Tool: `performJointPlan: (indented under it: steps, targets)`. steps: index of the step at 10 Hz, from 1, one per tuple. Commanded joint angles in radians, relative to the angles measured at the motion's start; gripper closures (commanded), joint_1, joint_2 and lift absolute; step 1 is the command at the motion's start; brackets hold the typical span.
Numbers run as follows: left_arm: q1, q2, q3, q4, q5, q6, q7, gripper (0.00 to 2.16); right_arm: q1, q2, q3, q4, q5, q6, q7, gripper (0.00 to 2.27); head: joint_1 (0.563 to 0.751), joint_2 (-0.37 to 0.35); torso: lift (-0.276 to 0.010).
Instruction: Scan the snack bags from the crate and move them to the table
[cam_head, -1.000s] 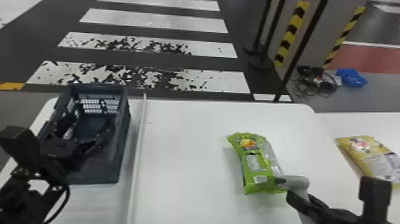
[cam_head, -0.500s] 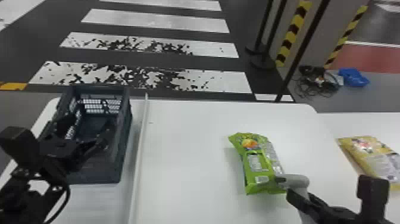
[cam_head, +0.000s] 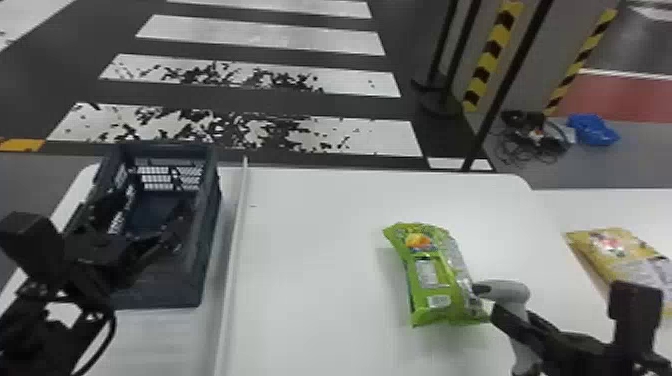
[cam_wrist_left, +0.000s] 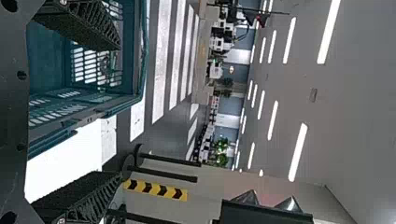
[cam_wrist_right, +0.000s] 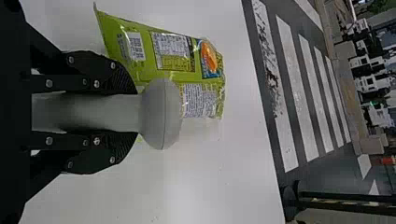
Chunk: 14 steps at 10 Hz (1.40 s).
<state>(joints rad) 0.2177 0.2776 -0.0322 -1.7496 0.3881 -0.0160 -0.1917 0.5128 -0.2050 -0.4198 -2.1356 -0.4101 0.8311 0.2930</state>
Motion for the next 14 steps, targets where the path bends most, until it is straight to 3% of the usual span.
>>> performJointPlan:
  steps: [1, 4, 6, 8, 14]
  targets:
    - [0.005, 0.0, 0.0, -0.001, 0.0, 0.0, -0.002, 0.03, -0.056, -0.028, -0.01, 0.048, 0.008, 0.0, 0.0, 2.24, 0.695, -0.148, -0.095]
    - [0.018, 0.0, 0.009, -0.01, -0.002, 0.0, -0.002, 0.03, -0.191, -0.08, -0.005, 0.181, 0.048, 0.006, 0.005, 2.24, 0.695, -0.191, -0.095]
    - [0.026, 0.0, 0.015, -0.015, -0.002, 0.0, 0.0, 0.03, -0.26, -0.102, 0.049, 0.312, 0.12, -0.074, 0.018, 2.24, 0.695, -0.206, -0.095]
    - [0.032, 0.0, 0.023, -0.024, -0.002, 0.003, 0.0, 0.03, -0.304, -0.111, 0.099, 0.419, 0.175, -0.148, 0.018, 2.24, 0.695, -0.21, -0.095]
    - [0.04, 0.006, 0.026, -0.024, -0.003, 0.006, 0.0, 0.03, -0.398, -0.137, 0.165, 0.622, 0.206, -0.267, 0.041, 2.24, 0.695, -0.205, -0.095]
